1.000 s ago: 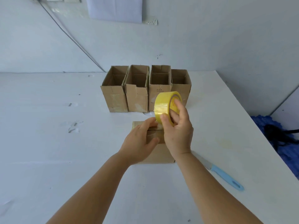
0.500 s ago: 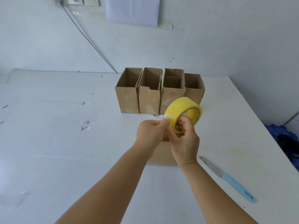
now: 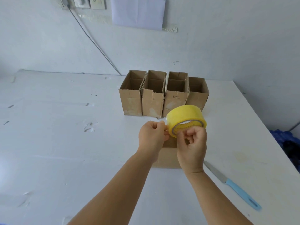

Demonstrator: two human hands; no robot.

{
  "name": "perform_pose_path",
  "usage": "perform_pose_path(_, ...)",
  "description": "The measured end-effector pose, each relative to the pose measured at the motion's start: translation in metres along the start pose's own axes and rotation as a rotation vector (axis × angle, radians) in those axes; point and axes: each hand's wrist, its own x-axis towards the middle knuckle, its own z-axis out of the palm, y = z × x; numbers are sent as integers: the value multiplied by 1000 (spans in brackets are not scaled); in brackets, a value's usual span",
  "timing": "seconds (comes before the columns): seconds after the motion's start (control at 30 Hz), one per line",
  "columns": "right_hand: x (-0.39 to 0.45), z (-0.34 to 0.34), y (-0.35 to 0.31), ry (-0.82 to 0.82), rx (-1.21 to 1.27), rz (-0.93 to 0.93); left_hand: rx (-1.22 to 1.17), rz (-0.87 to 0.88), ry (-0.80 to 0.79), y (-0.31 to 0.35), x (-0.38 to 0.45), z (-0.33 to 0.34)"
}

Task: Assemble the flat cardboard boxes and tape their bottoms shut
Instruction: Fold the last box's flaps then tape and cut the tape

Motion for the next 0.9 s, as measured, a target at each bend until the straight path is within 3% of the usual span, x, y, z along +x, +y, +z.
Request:
perform_pose_path(0.17, 7, 2, -2, 78, -15, 126, 9, 16, 104, 0, 12, -12)
perform_pose_path(0.33, 17, 4, -4, -171, -130, 279, 127, 78, 113, 2, 12, -18)
perform_pose_path(0.57, 26, 1, -3, -346, -374, 242, 323, 189, 143, 8, 17, -26)
perform_pose_path(0.73, 28, 9, -3, -385, -602, 142, 263, 66, 118, -5, 20, -34)
perform_pose_path(0.9, 37, 10, 0, -534, -519, 219, 131, 21, 49, -10, 26, -39)
